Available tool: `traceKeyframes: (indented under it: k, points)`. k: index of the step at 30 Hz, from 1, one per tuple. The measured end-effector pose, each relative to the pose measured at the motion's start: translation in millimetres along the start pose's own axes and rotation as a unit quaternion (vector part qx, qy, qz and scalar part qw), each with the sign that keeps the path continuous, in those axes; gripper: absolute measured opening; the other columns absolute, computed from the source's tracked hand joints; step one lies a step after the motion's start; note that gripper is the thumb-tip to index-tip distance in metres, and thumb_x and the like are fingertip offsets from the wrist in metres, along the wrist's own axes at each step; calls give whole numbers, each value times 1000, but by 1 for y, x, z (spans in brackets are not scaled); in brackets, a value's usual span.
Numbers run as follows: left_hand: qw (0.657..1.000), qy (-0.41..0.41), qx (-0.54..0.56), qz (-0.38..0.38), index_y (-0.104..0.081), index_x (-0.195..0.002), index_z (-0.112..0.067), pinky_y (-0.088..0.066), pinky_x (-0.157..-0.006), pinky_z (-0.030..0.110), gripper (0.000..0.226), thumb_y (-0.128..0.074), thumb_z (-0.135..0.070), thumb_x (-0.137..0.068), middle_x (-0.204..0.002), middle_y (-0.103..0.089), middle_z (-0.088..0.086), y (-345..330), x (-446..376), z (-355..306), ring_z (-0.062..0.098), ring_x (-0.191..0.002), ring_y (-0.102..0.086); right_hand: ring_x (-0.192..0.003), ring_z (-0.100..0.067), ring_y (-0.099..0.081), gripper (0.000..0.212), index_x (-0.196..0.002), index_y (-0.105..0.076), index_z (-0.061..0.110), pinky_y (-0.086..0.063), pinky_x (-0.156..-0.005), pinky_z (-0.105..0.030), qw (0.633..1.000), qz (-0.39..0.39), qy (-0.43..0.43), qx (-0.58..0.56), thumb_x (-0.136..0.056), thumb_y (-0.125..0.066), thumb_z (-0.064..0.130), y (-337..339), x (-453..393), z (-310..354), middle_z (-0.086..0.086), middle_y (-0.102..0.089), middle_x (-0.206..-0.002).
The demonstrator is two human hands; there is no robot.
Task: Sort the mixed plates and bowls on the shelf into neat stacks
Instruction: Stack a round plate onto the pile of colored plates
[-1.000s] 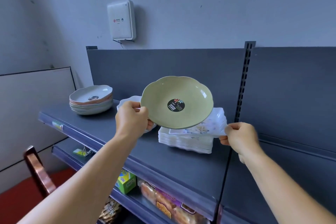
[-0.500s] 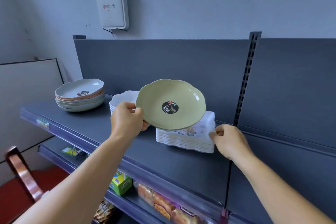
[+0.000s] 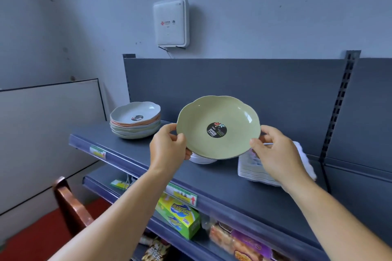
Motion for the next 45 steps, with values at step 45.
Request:
traceKeyframes:
  k: [45]
  points:
    - [985,28,-169,18,-48,-75,-23,-38,-59,25,24,-39,-18,-97,-75,-49,1,153,-299,149,20,-67,-46,-55,-16,-32,32,-61,-31,20,-20,-47,-29,994,76,-44,64,-90,-45,25,-363,-174,72,-8,-39,-85]
Point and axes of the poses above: each hand's wrist, its own x-axis away from the middle knuckle, its own y-axis out of the back of the hand, z = x × y, the point moved 2 cm from there along -x, towards the middle knuckle
